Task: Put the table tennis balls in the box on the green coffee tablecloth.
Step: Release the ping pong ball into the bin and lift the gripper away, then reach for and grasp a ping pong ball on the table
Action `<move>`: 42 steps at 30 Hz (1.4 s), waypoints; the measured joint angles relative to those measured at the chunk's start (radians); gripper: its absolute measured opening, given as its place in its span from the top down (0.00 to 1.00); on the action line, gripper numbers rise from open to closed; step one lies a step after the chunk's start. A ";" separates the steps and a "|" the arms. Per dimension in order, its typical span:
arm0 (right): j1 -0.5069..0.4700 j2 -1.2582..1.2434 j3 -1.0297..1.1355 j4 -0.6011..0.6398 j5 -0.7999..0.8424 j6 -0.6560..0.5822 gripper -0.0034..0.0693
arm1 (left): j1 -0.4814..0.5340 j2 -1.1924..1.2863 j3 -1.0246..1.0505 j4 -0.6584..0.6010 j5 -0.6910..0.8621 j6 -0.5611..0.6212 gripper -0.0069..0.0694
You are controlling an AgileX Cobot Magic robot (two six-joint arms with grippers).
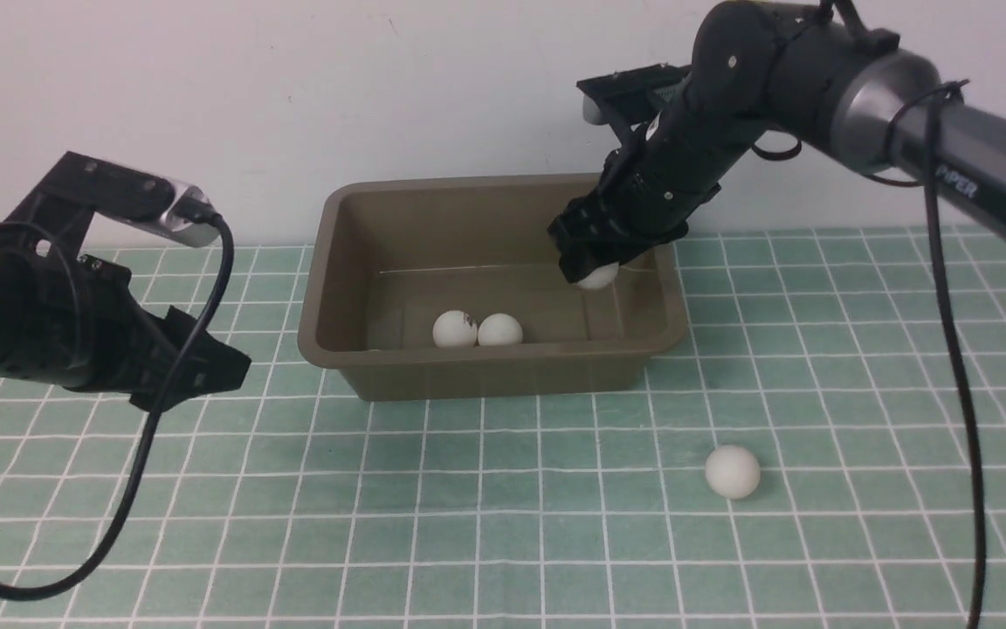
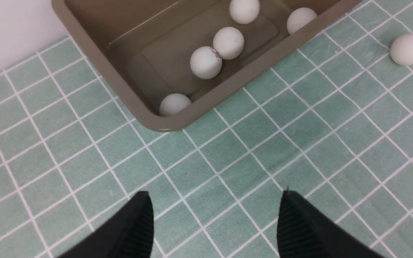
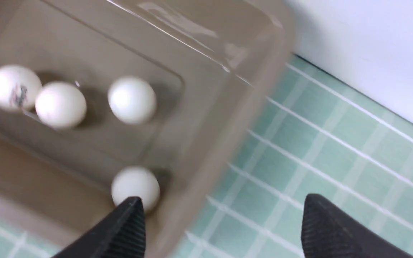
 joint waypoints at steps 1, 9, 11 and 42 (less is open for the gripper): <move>-0.010 -0.067 0.055 -0.011 0.002 0.006 0.23 | 0.000 -0.001 0.000 0.000 0.008 -0.005 0.36; -0.055 -0.347 0.533 0.044 0.003 0.041 0.22 | 0.000 -0.001 0.000 0.003 0.082 -0.017 0.36; -0.055 -0.361 0.642 0.098 -0.043 0.041 0.22 | 0.000 -0.001 0.000 0.005 0.106 -0.017 0.36; -0.056 -0.084 0.845 0.211 -0.381 -0.035 0.47 | 0.000 -0.071 0.000 0.026 0.205 -0.031 0.36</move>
